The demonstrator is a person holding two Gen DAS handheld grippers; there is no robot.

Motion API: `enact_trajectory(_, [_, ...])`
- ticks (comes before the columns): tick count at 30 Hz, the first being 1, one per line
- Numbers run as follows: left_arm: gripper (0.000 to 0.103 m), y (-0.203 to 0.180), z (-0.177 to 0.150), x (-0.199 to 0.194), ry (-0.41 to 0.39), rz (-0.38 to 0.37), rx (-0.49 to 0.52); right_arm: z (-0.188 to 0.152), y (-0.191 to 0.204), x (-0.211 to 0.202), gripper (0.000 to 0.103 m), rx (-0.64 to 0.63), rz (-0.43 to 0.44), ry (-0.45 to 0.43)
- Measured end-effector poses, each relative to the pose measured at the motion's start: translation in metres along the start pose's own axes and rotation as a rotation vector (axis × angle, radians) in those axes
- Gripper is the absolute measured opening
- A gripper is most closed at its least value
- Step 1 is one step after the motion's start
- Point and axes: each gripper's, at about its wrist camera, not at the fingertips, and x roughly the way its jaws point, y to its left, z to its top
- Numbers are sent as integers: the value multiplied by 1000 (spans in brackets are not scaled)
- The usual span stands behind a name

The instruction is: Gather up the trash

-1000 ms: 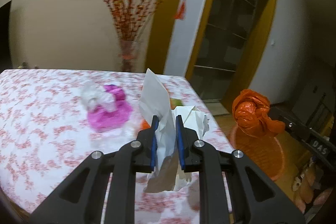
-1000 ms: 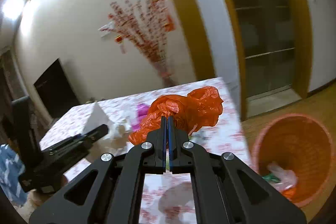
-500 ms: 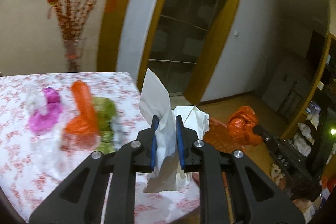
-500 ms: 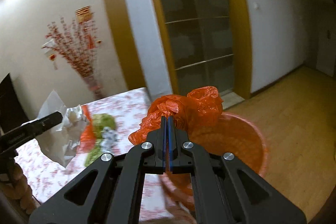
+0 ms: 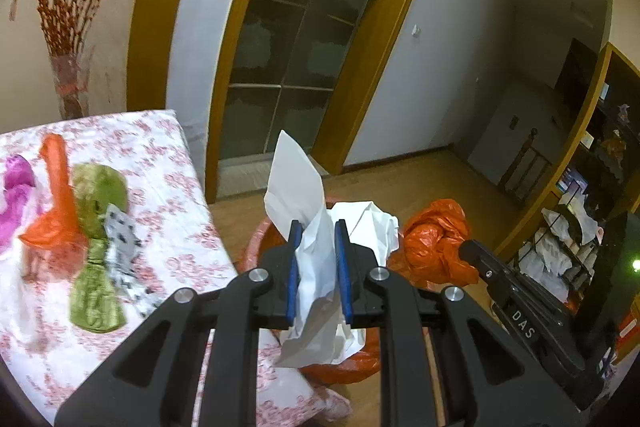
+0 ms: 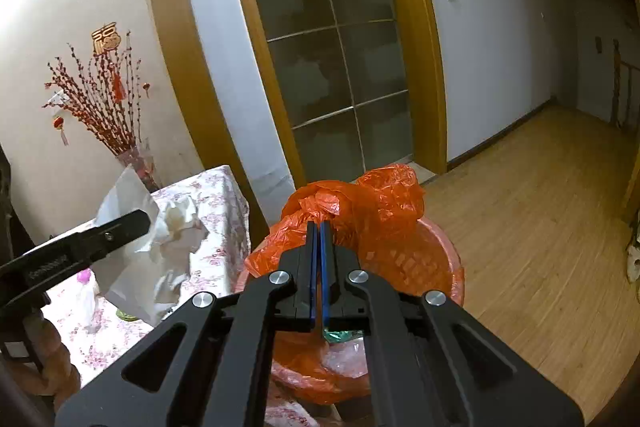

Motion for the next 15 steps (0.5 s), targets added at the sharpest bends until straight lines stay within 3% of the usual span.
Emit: enact_trajectory(15, [17, -15, -1, 42, 54, -28, 21, -1, -13, 19, 1, 30, 9, 29])
